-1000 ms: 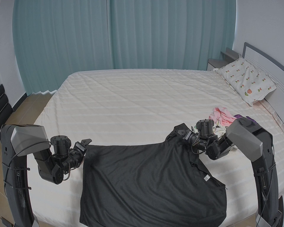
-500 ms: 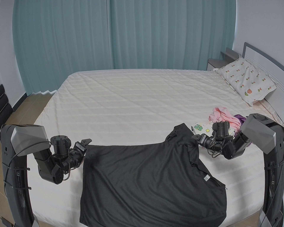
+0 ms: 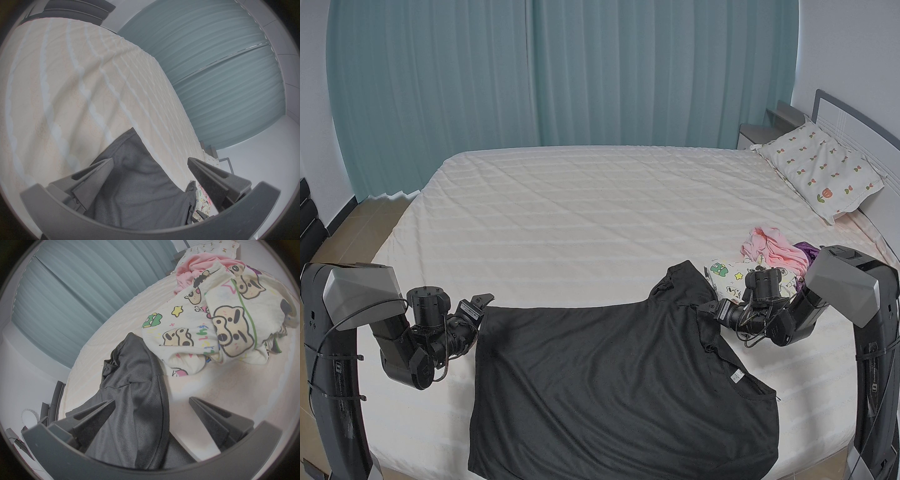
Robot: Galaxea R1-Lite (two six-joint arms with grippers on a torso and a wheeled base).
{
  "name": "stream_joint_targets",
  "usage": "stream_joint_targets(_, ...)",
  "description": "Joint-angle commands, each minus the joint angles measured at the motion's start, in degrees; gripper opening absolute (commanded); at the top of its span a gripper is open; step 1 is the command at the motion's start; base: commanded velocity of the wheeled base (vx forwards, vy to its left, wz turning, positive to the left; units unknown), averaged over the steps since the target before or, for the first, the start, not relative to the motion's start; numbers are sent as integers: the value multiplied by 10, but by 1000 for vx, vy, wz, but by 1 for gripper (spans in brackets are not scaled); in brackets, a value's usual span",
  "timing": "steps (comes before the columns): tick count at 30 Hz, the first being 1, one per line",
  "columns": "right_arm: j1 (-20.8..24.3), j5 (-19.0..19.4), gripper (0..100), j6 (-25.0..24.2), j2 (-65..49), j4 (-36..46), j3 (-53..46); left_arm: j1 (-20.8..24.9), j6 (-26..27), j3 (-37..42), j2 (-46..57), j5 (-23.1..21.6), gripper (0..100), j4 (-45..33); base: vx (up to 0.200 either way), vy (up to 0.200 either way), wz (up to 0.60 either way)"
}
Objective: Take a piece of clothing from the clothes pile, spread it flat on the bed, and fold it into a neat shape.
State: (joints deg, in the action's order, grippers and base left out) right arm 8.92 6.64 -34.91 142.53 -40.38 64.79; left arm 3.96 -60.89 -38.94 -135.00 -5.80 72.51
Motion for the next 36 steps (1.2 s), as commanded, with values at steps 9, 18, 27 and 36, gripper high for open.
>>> stream_joint_targets(9, 6, -7, 0, 1, 40, 20, 53, 0, 0, 0, -1, 0, 100, 1, 0, 0, 0)
stream_joint_targets(18, -15, -8, 0, 1, 44, 30, 101, 0, 1, 0, -1, 0, 100, 0, 0, 0, 0)
stream_joint_targets(27, -30, -8, 0, 2, 73, 63, 151, 0, 3, 1, -1, 0, 100, 1, 0, 0, 0)
stream_joint_targets(36, -41, -3, 100, 0, 84, 57, 171, 0, 3, 1, -1, 0, 100, 1, 0, 0, 0)
